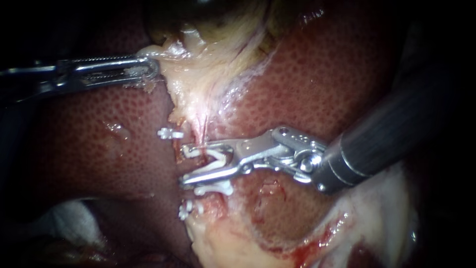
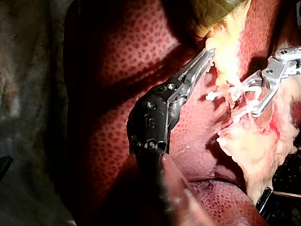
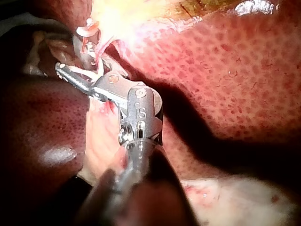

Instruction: Clipping third clip right tube

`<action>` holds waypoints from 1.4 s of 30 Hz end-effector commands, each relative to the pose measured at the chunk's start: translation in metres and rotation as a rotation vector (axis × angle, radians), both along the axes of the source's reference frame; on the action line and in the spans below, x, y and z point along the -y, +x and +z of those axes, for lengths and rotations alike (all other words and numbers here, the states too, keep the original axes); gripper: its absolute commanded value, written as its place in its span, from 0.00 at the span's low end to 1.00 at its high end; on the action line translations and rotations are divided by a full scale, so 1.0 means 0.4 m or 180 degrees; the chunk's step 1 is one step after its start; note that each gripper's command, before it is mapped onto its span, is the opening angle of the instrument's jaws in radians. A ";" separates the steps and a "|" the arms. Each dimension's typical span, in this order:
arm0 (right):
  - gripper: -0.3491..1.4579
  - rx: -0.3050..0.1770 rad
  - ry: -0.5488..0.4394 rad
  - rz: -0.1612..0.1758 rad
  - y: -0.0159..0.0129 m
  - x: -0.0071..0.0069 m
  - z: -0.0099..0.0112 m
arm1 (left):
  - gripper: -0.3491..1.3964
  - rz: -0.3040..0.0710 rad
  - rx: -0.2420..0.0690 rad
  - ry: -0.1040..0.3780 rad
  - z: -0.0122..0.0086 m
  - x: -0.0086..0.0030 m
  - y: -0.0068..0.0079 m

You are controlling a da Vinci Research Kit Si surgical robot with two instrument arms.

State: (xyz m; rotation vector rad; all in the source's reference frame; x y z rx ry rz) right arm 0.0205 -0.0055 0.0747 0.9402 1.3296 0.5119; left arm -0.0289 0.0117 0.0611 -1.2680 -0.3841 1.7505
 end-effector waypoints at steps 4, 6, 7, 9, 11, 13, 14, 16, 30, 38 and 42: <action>0.40 0.0002 0.0003 0.0001 -0.0002 -0.0006 -0.0002 | 0.00 -0.0002 -0.0001 -0.0003 0.0001 0.0000 -0.0001; 0.39 0.0002 0.0005 0.0001 -0.0003 -0.0009 -0.0003 | 0.00 -0.0002 -0.0001 -0.0003 0.0002 0.0000 -0.0002; 0.39 0.0001 0.0007 0.0001 -0.0004 -0.0010 -0.0004 | 0.00 -0.0001 -0.0001 -0.0003 0.0003 0.0000 -0.0002; 0.37 0.0001 0.0009 0.0001 -0.0006 -0.0013 -0.0004 | 0.00 -0.0001 -0.0001 -0.0004 0.0004 0.0000 -0.0002; 0.35 0.0004 0.0029 0.0000 -0.0008 -0.0014 -0.0006 | 0.00 -0.0001 -0.0001 -0.0004 0.0005 0.0000 -0.0002; 0.33 0.0009 0.0048 -0.0001 -0.0009 -0.0015 -0.0007 | 0.00 0.0006 0.0005 -0.0003 0.0006 0.0001 -0.0002; 0.31 0.0009 0.0048 -0.0002 -0.0010 -0.0016 -0.0007 | 0.00 0.0005 0.0005 -0.0004 0.0006 0.0001 -0.0003; 0.28 0.0013 0.0067 -0.0002 -0.0012 -0.0016 -0.0007 | 0.00 0.0005 0.0005 -0.0004 0.0007 0.0001 -0.0004; 0.00 0.0080 0.0281 0.0005 -0.0030 -0.0022 0.0001 | 0.00 0.0003 0.0003 -0.0007 0.0011 0.0002 -0.0007; 0.00 0.0115 0.0269 0.0062 -0.0045 -0.0021 0.0002 | 0.00 0.0003 0.0003 -0.0007 0.0011 0.0002 -0.0008; 0.00 0.0114 0.0268 0.0060 -0.0046 -0.0019 0.0003 | 0.00 0.0002 0.0002 -0.0007 0.0011 0.0002 -0.0009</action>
